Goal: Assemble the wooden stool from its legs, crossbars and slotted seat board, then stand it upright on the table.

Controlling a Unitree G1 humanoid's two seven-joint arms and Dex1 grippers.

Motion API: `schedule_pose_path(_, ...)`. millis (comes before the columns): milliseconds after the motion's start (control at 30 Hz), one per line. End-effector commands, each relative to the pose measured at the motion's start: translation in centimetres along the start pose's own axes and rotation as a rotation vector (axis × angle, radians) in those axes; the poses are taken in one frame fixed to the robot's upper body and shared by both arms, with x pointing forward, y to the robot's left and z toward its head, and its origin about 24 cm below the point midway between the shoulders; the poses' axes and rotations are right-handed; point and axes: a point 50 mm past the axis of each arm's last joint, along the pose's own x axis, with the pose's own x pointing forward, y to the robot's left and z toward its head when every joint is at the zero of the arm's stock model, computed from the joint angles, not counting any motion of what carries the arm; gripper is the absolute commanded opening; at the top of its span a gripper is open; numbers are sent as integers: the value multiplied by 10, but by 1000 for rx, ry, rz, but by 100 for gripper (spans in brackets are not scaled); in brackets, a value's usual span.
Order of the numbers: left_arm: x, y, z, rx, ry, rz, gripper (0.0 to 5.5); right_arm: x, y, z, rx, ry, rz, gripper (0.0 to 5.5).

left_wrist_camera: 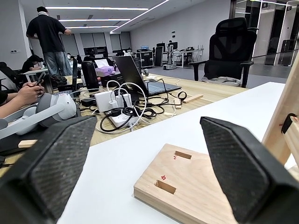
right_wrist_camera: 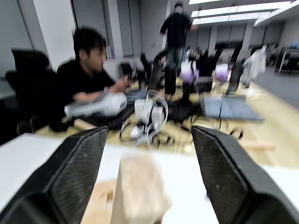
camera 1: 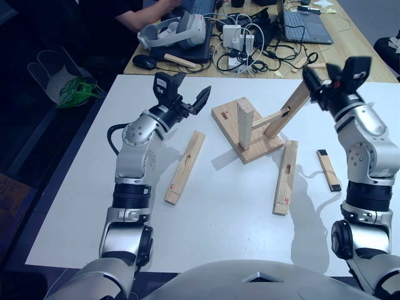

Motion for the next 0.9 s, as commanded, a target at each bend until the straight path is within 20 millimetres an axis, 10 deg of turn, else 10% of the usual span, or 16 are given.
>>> schedule_pose_path(33, -1, -1, -1, 26, 5, -12, 407, -2, 5, 34, -149, -158, 17, 330)
schedule_pose_path(167, 1, 2, 8, 46, -57, 23, 407, 4, 48, 34, -118, -66, 210, 330)
schedule_pose_path(400, 11, 2, 29, 70, -118, 75, 407, -41, 77, -108, 339, 849, 117, 208)
schedule_pose_path(533, 7, 3, 23, 58, -95, 94, 407, -28, 80, -94, 336, 700, 143, 123)
schedule_pose_path(733, 7, 12, 26, 56, -115, 141, 407, 1, 85, 2, 244, 78, 220, 8)
schedule_pose_path(900, 9, 13, 28, 54, -127, 156, 407, -29, 71, -88, 312, 726, 42, 3)
